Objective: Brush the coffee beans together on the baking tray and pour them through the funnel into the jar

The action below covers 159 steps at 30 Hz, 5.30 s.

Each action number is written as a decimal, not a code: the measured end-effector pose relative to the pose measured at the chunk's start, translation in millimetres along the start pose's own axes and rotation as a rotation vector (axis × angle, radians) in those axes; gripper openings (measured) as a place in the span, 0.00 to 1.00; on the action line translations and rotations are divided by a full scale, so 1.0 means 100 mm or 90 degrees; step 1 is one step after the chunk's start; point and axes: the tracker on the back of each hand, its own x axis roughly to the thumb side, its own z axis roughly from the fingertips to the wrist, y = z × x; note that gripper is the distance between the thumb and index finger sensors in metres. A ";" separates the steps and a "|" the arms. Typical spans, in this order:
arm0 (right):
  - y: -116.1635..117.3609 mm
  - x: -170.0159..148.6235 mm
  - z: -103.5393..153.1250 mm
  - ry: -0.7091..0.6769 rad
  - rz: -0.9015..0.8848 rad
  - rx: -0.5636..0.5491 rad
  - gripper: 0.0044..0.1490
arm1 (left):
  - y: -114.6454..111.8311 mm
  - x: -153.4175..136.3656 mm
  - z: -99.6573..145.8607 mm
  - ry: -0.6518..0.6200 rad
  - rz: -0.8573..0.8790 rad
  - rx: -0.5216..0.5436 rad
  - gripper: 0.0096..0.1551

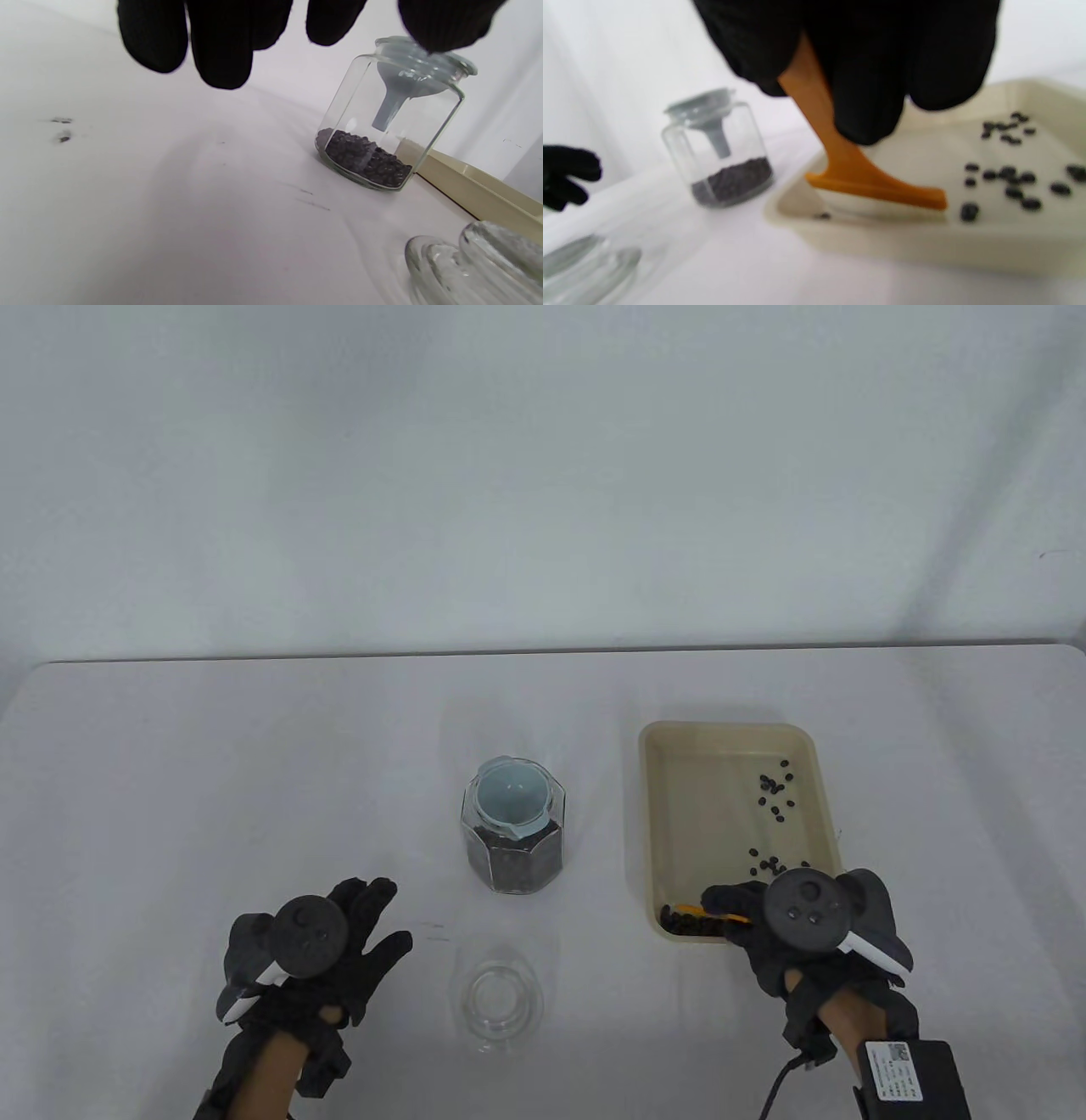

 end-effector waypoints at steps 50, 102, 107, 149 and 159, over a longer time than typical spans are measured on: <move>0.12 -1.38 -0.99 0.205 -0.081 -0.210 0.25 | 0.00 0.06 -0.04 -0.020 -0.006 -0.007 0.45; 0.00 -0.56 0.19 0.146 -0.028 0.106 0.26 | -0.01 0.07 0.02 -0.025 -0.012 -0.010 0.45; -0.06 -0.44 0.25 0.137 -0.010 0.143 0.26 | -0.01 0.07 0.03 -0.026 -0.014 -0.012 0.45; 0.01 -0.25 0.00 0.218 0.168 -0.017 0.27 | 0.01 0.07 0.03 -0.027 -0.008 -0.011 0.45; -0.02 -0.13 -0.12 0.310 0.096 -0.012 0.27 | 0.00 0.07 0.03 -0.025 -0.009 -0.014 0.45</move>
